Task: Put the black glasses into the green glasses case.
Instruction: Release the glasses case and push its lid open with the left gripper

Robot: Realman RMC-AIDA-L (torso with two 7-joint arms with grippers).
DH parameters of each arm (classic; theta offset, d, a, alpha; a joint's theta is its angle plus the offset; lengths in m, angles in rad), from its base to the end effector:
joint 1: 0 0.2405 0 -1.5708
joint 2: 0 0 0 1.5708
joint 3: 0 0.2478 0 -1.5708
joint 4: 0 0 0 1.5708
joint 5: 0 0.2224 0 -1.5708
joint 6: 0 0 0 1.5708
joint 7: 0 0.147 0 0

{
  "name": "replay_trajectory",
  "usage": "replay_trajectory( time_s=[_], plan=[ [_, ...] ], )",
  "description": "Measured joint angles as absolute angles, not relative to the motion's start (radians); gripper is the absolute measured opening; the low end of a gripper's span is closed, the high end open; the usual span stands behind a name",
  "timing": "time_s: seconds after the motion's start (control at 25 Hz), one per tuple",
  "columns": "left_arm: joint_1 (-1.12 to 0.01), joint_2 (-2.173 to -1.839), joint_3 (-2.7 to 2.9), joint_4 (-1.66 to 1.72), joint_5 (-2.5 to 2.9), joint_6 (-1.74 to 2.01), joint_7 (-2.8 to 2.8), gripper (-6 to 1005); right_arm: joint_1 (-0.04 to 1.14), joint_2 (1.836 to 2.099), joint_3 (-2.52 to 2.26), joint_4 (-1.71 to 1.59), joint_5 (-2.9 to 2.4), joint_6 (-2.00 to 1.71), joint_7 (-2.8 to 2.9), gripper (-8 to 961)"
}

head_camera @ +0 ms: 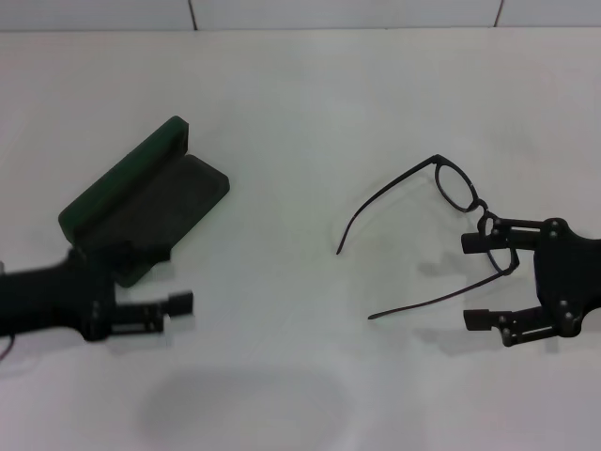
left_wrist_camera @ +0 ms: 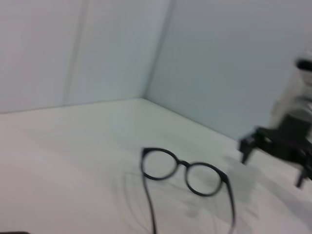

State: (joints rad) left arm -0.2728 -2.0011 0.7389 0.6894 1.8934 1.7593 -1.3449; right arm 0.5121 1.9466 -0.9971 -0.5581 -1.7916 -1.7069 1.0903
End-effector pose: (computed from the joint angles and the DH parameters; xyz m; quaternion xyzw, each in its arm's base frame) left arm -0.3199 0.2566 0.0380 -0.9231 -0.2547 -0.2652 0.1125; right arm 0.2588 0.3112 0.0098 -0.9696 0.0463 0.2371 0.0397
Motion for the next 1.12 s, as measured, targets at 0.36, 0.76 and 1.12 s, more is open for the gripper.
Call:
replay_trajectory(
  time_s=[0.36,0.76,1.12],
  plan=[
    [-0.383,-1.961,0.702,0.956,1.953,1.735,-1.778,887,0.519,1.955,-0.997,-0.559,-1.814,-1.711,1.091,870],
    [-0.630,-1.944,0.719,1.074,2.411,1.628,-2.098,885,0.520,1.961,-1.006,-0.558,-1.815,-1.714,1.091,870],
    [-0.672,-1.966,0.816,1.067,2.541,1.582,-2.128,886,0.519,1.965,-1.011,-0.557,-1.815,-1.706,1.103,871]
  ],
)
